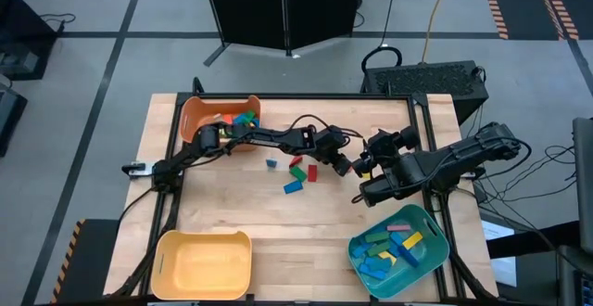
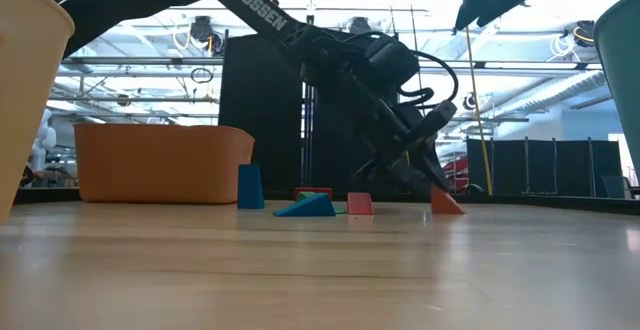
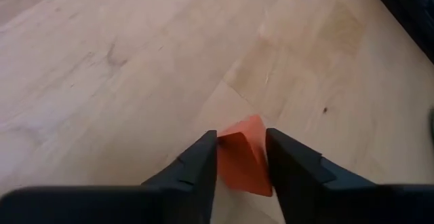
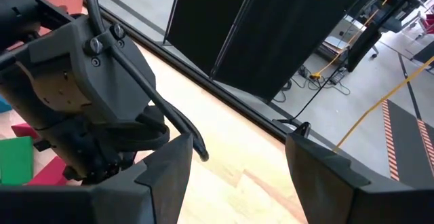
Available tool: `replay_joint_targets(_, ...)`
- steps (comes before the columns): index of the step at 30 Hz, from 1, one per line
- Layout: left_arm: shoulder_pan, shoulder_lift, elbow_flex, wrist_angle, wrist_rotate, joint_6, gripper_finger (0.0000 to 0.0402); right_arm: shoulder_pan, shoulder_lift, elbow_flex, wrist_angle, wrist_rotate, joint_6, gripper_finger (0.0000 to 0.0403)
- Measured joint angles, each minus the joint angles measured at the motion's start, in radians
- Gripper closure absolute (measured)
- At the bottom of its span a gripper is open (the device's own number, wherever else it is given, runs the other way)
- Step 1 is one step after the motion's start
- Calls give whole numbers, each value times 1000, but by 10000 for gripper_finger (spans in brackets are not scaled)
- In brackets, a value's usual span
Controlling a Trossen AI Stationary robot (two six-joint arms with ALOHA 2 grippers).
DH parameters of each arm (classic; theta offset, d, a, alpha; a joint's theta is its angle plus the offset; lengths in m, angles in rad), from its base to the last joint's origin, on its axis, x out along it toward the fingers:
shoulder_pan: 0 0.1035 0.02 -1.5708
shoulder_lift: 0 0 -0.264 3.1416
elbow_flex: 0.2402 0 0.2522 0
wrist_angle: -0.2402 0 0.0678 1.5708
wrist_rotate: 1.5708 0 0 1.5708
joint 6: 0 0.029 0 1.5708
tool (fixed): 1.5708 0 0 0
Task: Sort blocks by size
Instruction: Put the orange triangular block into the yellow bin
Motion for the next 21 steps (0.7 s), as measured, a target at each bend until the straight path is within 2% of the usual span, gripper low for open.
replay_joint_targets(9, 17, -4, 1, -25, 39, 52, 383, 0, 0, 0, 0, -1, -1, 179)
replay_joint_targets(15, 35, -45, 2, -132, 39, 127, 389, 0, 0, 0, -1, -1, -9, 179)
replay_joint_targets(21, 38, -172, 20, -423, -130, 276, 391, -6, 0, -1, -1, 21, -45, 179)
